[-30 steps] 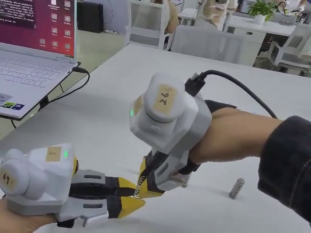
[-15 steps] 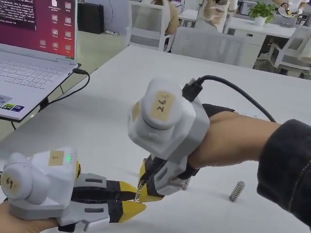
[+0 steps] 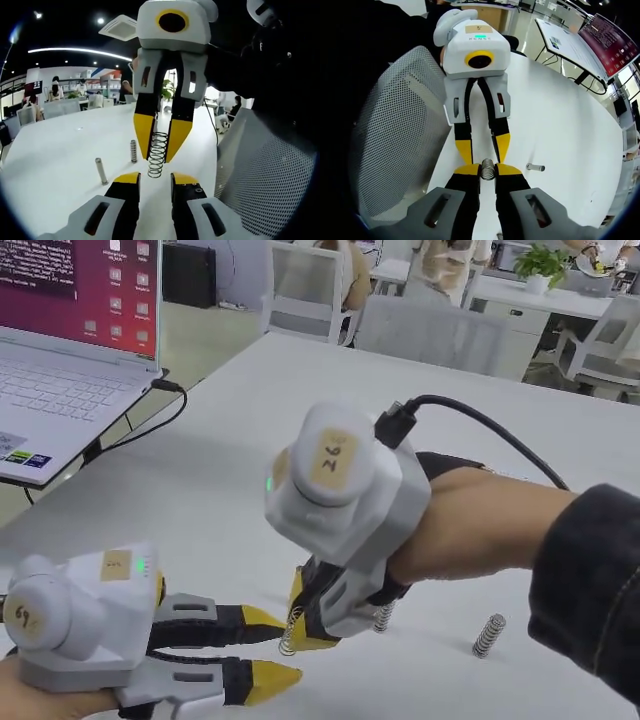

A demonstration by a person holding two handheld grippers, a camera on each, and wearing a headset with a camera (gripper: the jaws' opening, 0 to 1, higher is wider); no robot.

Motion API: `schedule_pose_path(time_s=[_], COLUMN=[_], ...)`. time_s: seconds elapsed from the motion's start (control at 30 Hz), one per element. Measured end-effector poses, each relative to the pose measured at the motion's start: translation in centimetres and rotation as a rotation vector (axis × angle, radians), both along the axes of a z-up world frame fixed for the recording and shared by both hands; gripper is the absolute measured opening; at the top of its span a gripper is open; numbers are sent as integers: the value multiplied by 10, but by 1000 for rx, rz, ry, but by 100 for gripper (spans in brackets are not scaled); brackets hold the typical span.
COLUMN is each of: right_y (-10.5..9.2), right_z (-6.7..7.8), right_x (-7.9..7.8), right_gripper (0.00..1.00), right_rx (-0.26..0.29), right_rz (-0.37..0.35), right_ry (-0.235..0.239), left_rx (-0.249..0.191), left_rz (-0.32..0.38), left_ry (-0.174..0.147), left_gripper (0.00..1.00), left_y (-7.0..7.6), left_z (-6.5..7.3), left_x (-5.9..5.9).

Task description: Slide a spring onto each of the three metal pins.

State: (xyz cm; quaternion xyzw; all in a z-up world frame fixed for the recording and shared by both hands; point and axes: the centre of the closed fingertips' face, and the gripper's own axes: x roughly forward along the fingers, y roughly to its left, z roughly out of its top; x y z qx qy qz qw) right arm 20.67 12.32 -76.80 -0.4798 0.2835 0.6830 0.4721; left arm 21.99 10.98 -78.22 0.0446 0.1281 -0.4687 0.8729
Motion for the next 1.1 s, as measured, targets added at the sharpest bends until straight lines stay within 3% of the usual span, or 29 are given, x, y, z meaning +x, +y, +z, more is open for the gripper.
schedule_pose_path(time_s=[0.67, 1.1], right_y=[-7, -9], right_z=[4, 16], right_x=[19, 35], right_gripper=[8, 8], right_rx=[-1, 17], right_rz=[-51, -85], right_ry=[-27, -52], left_rx=[-5, -3], left_rz=[83, 96], left_ry=[27, 29], left_gripper=[54, 68], left_y=[14, 16], left_z=[-7, -6], left_x=[4, 3])
